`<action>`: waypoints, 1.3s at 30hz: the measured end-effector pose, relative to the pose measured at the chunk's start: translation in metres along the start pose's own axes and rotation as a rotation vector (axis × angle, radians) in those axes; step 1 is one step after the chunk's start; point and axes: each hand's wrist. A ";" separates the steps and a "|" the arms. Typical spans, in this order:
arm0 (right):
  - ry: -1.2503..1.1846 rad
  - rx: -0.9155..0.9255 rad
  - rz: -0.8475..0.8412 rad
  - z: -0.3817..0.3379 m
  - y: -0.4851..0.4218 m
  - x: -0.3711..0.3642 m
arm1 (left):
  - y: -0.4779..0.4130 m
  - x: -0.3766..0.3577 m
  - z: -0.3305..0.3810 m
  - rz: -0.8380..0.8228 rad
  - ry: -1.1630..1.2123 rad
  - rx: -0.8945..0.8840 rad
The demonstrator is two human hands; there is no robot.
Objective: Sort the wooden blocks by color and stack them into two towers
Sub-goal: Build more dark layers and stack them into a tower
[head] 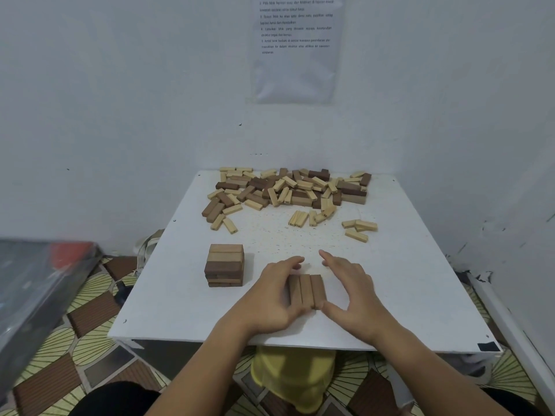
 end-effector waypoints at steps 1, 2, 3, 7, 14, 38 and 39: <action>-0.051 -0.035 0.063 -0.003 0.000 -0.003 | 0.001 0.002 0.000 0.000 0.036 0.002; -0.064 -0.076 0.125 -0.008 0.000 -0.007 | 0.002 0.003 -0.001 0.000 0.087 0.006; -0.030 -0.125 0.168 -0.015 0.001 -0.012 | 0.003 0.005 -0.001 0.001 0.137 0.010; 0.238 -0.336 0.098 -0.046 0.006 -0.034 | 0.003 0.007 -0.003 0.014 0.256 0.019; 0.258 -0.376 0.192 -0.059 -0.003 -0.049 | 0.000 0.002 -0.004 0.069 0.299 0.021; -0.987 -0.254 0.377 -0.054 -0.039 -0.026 | -0.047 -0.030 0.036 0.480 0.669 0.105; -0.990 -0.260 0.380 -0.057 -0.040 -0.028 | -0.050 -0.030 0.034 0.474 0.682 0.104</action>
Point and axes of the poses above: each hand's wrist, its own y-axis away from the middle knuckle, its own x-axis out of the back of the hand, z = x × y, and after that the axes turned 15 degrees about -z, right-handed
